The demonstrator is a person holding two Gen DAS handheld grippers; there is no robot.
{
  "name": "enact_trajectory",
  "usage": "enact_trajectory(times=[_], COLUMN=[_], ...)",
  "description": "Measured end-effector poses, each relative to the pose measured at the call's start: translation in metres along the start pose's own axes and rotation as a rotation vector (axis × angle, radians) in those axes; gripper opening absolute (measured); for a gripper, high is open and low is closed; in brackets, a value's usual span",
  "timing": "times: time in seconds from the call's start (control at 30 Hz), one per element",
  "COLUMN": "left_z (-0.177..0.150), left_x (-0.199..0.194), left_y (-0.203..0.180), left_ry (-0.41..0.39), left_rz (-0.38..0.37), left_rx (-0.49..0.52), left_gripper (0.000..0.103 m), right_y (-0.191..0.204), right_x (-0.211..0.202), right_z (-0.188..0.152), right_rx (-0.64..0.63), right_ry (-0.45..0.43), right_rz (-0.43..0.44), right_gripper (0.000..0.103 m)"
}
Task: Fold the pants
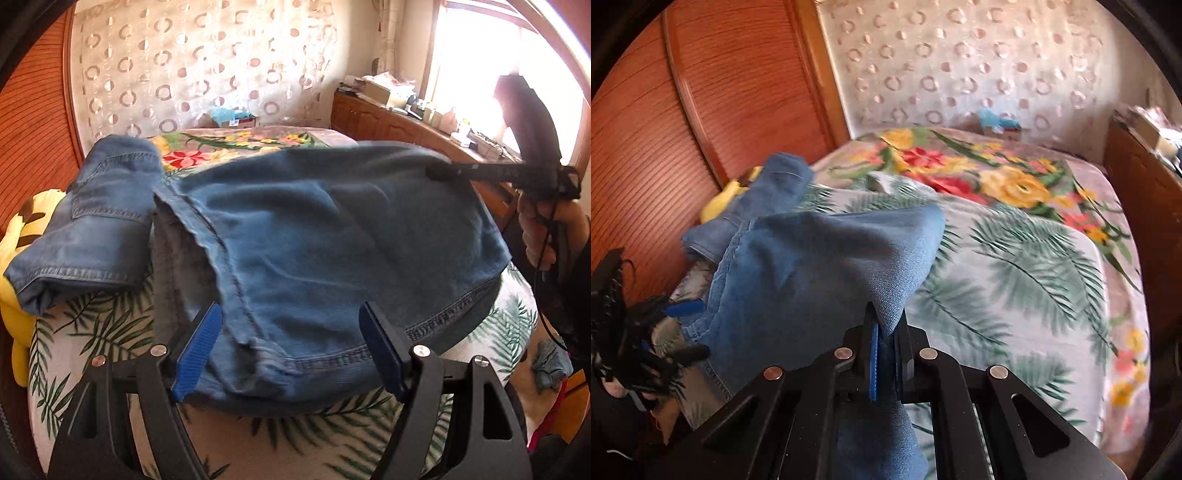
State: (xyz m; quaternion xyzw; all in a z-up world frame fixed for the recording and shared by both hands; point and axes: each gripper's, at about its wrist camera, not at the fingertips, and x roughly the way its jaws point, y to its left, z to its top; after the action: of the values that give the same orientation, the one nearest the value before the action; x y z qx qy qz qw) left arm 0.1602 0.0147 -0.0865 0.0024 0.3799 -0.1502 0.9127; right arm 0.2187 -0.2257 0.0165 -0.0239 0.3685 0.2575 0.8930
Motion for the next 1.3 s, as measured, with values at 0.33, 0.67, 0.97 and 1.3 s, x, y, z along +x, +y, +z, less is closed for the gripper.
enact_trajectory(times=[0.33,0.67,0.97,1.3], left_z=[0.022,0.005,0.001,-0.005], left_x=[0.016,0.041,0.040,0.012], left_y=[-0.034,-0.042,-0.039,0.003], left_ry=[0.008,0.072,0.063,0.048], left_rz=[-0.039,0.006,-0.004,0.013], left_rx=[0.050,0.089,0.090,-0.010], left_gripper=[0.078,0.078,0.078,0.078], right_y=[-0.023,-0.020,-0.007,0.013], right_x=[0.025,0.007,0.004,-0.035], right_z=[-0.046,-0.096,-0.099,-0.061], right_rx=[0.095,0.176,0.225,0.164], right_ry=[0.073,0.073,0.044,-0.092], right_rz=[-0.056,-0.040,-0.005,0.002], right_gripper=[0.040,0.045,0.010,0.008])
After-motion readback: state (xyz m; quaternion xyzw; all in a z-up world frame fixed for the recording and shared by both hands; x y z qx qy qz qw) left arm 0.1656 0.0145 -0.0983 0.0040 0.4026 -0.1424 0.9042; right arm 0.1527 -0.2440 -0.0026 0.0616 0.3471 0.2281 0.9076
